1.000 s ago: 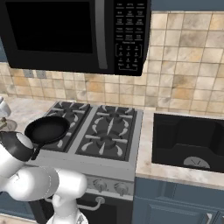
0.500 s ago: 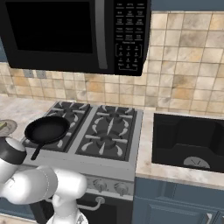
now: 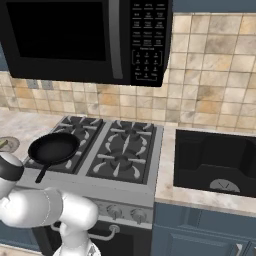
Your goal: Pick up the butter stick and place it in the pan. Then turn on the burner for the pan.
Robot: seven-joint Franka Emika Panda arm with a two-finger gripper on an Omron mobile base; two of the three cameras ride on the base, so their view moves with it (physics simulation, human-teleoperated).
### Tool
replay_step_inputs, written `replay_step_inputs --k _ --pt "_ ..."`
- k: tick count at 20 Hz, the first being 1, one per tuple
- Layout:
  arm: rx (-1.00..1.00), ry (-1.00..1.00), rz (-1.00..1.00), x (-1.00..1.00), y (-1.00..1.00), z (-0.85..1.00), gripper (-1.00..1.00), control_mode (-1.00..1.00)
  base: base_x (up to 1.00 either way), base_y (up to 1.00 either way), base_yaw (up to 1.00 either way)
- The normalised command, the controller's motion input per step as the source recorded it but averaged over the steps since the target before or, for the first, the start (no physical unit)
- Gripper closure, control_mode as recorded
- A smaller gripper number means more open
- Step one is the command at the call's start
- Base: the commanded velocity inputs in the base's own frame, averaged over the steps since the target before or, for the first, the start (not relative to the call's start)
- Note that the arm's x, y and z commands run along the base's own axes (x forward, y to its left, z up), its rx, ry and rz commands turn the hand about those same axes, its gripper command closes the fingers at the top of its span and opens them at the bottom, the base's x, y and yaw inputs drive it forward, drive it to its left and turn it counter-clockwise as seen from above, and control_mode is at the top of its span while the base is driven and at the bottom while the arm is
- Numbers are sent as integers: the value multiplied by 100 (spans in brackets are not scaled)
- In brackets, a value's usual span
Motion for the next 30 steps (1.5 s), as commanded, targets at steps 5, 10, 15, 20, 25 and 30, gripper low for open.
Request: replay_step_inputs --k 5,10,15,20,25,30 --pt "0 0 -12 4 30 -10 -100 -100 0 0 0" --pt "0 3 -4 27 6 -2 -100 -100 0 0 0" --pt "0 5 -1 32 0 -14 -100 -100 0 0 0" --pt "0 0 0 12 7 -26 -100 -100 0 0 0" --pt "0 0 0 15 16 -26 -100 -100 0 0 0" --pt "0 0 0 22 8 -15 -100 -100 0 0 0"
